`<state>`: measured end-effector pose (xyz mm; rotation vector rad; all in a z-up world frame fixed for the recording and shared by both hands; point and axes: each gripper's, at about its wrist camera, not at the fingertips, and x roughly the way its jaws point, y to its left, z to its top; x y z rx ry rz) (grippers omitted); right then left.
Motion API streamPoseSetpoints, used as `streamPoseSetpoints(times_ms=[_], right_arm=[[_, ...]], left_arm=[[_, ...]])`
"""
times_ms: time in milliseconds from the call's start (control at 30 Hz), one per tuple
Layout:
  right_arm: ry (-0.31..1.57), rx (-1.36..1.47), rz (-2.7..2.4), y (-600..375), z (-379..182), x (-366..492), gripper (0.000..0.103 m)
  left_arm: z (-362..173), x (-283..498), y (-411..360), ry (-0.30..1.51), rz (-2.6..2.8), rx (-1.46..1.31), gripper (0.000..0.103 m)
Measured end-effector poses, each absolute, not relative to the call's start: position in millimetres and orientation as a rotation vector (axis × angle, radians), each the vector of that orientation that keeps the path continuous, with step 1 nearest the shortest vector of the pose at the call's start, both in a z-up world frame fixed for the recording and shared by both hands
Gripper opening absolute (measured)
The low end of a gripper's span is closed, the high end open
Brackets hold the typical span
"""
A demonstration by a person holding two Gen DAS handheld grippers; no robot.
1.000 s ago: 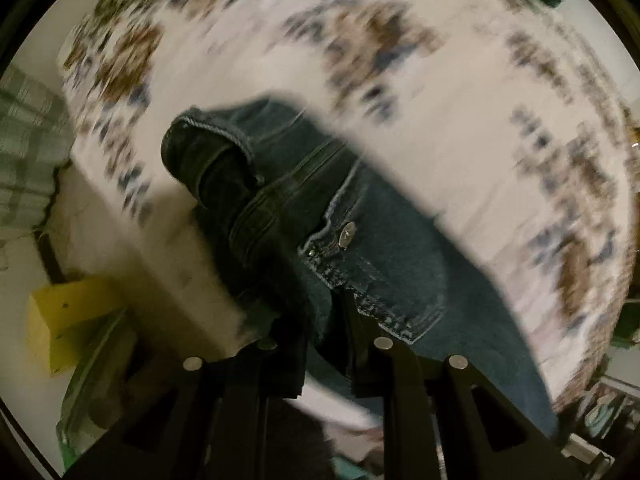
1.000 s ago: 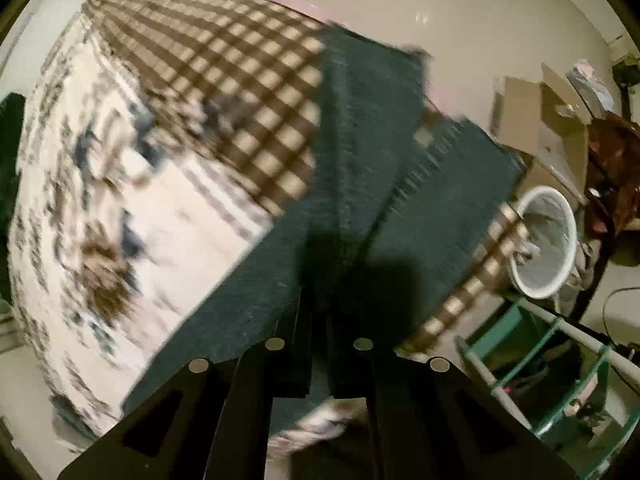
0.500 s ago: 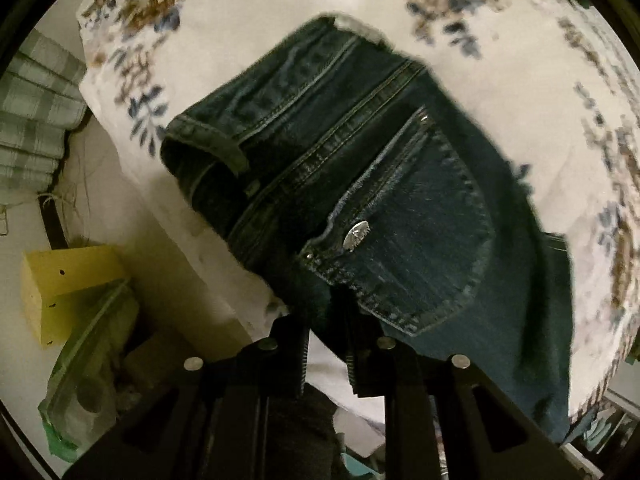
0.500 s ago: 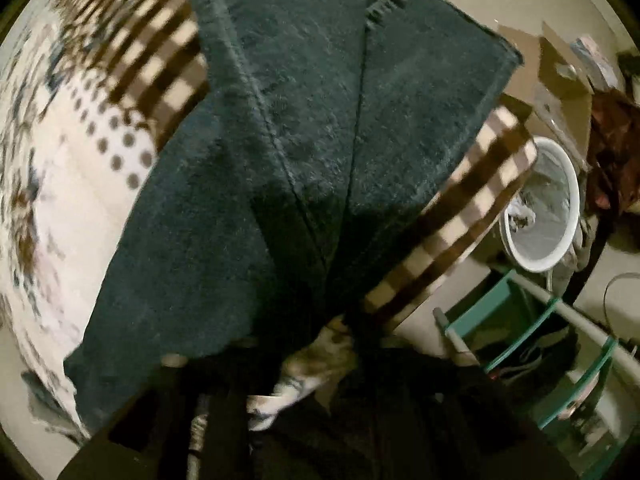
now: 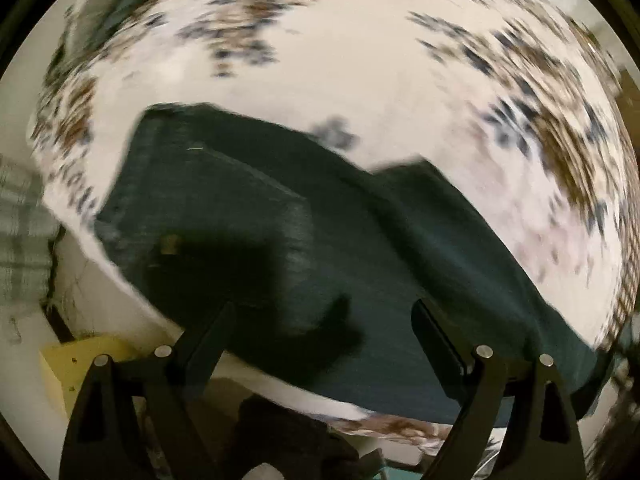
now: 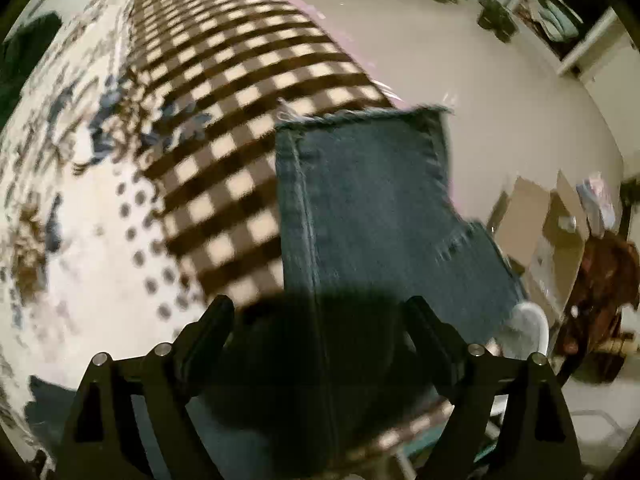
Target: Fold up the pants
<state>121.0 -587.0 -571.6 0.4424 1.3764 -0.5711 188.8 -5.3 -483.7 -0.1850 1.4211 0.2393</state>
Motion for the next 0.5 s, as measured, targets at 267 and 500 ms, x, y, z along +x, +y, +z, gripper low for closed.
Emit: streamPoseSetpoints(times_ms=[267,500], right_arm=[[1.327,0.48,-0.763,-639.4,-567.3,76.5,0.012],[1.286,0.933,-0.868,-724.9,-585.8,-37.8,0.038]], left_arm=[[-499.2,185.9,-75.1,1.447,0.086,-0.026,0.09],[-515.2,178.5,-85.0,1.492,0.039,0.008,0.09]])
